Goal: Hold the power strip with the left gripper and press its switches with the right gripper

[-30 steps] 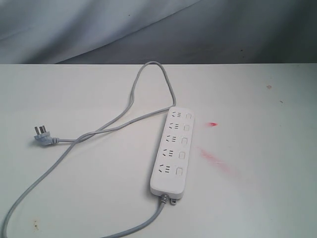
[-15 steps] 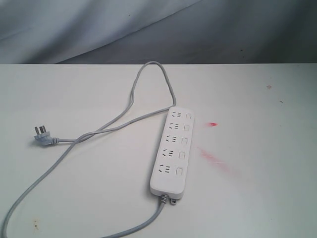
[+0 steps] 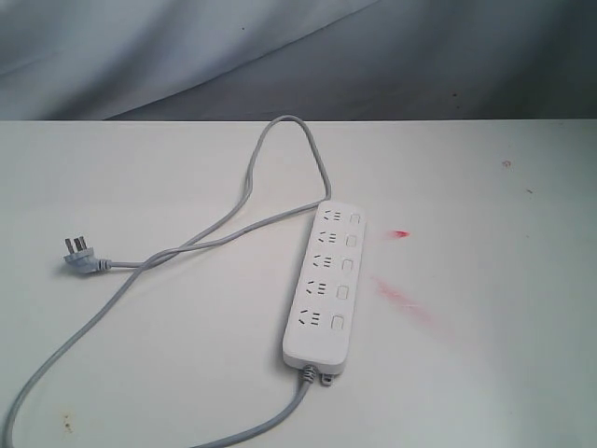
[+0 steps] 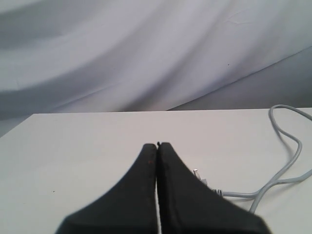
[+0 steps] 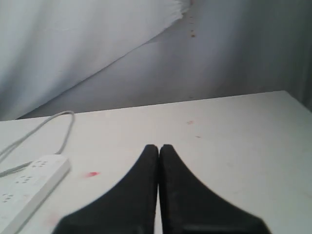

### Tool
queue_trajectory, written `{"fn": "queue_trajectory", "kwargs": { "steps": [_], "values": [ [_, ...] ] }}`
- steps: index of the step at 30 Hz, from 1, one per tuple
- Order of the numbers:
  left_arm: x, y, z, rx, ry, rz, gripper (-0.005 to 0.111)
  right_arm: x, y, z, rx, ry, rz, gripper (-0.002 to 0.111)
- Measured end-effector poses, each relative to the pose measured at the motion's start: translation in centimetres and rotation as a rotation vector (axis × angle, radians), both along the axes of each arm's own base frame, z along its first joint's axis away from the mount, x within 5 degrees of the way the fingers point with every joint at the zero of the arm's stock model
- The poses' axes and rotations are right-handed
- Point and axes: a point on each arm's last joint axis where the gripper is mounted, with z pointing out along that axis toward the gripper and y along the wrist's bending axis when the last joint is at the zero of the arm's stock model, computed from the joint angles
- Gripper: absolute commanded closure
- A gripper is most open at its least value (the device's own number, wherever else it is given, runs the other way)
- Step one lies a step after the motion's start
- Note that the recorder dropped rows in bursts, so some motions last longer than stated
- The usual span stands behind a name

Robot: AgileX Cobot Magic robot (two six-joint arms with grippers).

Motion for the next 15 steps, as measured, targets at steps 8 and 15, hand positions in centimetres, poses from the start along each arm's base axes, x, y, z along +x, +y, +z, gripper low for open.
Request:
{"fn": "queue_trajectory", "kwargs": {
  "steps": [8,15],
  "values": [
    [0.0,0.0,0.0,0.0,0.0,0.0,0.107,0.01,-0.55,-0.04,-0.168,-0.009,-0.079,0.108],
    [0.0,0.0,0.0,0.002,0.0,0.0,0.107,-0.03,-0.08,-0.23,-0.179,0.007,-0.024,0.108]
  ]
}}
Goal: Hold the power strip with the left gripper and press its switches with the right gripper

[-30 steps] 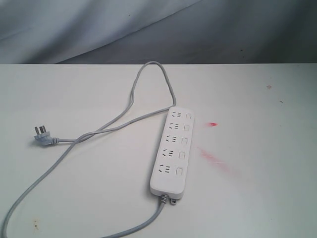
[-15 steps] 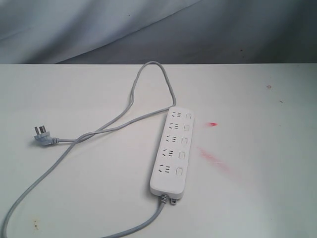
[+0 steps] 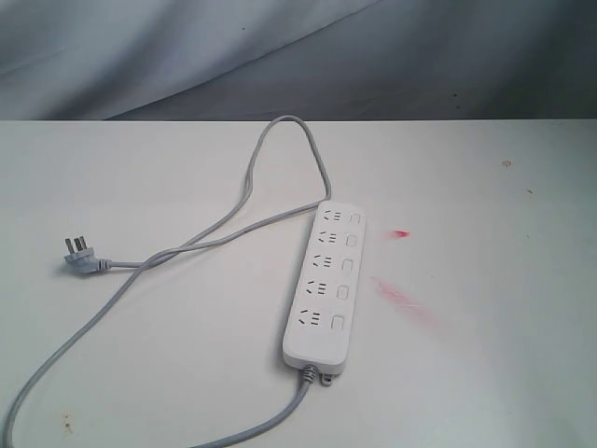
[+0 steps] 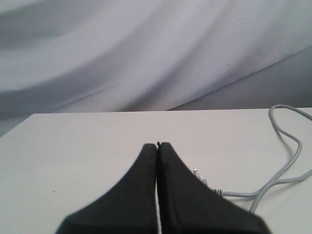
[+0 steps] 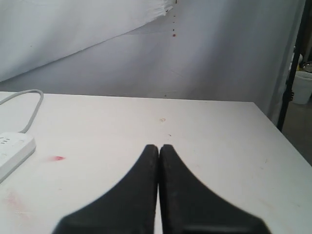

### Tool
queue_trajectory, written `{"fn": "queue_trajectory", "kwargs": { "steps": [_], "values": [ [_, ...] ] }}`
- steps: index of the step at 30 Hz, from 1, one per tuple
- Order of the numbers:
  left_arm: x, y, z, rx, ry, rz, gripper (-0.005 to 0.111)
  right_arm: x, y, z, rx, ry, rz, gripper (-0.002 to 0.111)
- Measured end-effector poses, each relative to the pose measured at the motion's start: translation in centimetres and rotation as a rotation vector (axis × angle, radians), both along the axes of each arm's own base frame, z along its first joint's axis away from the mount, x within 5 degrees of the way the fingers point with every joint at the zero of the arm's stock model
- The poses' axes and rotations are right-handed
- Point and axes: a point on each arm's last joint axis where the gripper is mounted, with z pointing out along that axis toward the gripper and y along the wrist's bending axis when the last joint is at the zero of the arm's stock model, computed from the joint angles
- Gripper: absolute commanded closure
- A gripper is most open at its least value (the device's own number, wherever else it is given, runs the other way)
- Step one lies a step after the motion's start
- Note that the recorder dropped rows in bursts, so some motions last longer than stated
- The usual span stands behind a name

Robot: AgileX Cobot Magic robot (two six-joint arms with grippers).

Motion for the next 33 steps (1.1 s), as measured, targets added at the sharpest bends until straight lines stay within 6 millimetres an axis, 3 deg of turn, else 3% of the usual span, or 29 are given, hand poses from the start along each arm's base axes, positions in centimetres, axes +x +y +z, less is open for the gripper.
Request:
{"fn": "queue_trajectory", "kwargs": {
  "steps": [33],
  "values": [
    [0.0,0.0,0.0,0.0,0.0,0.0,0.107,-0.01,0.07,-0.03,0.003,0.004,-0.004,0.108]
  ]
}}
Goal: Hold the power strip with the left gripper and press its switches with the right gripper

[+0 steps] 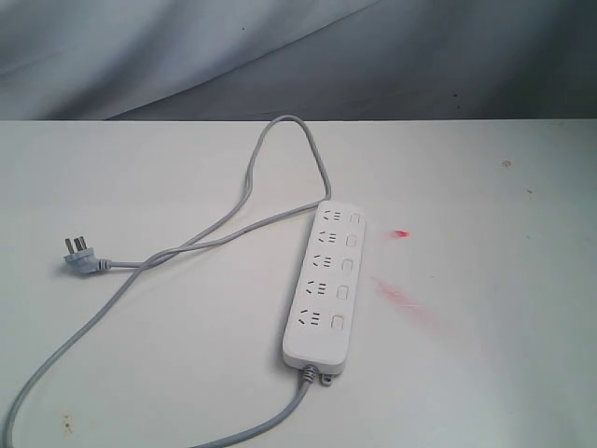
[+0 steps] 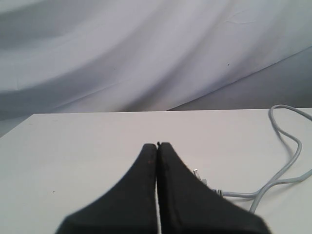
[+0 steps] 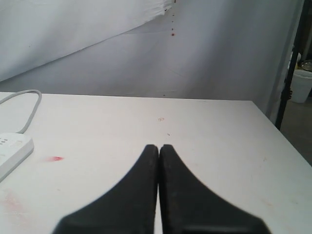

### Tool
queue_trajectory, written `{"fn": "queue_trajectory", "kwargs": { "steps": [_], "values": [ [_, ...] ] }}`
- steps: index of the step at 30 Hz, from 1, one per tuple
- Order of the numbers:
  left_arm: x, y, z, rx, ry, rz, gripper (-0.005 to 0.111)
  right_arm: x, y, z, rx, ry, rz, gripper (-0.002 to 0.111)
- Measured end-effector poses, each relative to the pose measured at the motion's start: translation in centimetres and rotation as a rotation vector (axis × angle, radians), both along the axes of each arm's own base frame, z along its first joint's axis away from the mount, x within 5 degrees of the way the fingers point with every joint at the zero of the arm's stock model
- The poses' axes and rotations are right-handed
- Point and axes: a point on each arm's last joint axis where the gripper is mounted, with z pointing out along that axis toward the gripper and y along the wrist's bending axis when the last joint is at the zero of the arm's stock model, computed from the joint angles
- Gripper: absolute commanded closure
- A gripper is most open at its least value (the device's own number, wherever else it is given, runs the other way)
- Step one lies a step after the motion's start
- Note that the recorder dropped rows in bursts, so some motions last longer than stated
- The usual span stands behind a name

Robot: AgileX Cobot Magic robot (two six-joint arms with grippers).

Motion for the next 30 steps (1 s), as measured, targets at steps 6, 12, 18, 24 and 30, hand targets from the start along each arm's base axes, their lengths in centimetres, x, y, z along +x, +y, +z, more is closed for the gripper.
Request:
{"fn": "queue_trajectory", "kwargs": {
  "steps": [6,12,18,24,30],
  "values": [
    [0.0,0.0,0.0,0.0,0.0,0.0,0.107,0.0,-0.01,0.0,0.0,0.0,-0.002,0.108],
    [0.0,0.0,0.0,0.0,0.0,0.0,0.107,0.0,-0.01,0.0,-0.004,0.0,-0.001,0.108],
    [0.0,0.0,0.0,0.0,0.0,0.0,0.107,0.0,-0.01,0.0,-0.004,0.0,-0.001,0.108],
    [0.0,0.0,0.0,0.0,0.0,0.0,0.107,0.0,-0.01,0.0,-0.004,0.0,-0.001,0.108],
    [0.0,0.0,0.0,0.0,0.0,0.0,0.107,0.0,-0.01,0.0,-0.01,-0.001,0.0,0.108]
  ]
}}
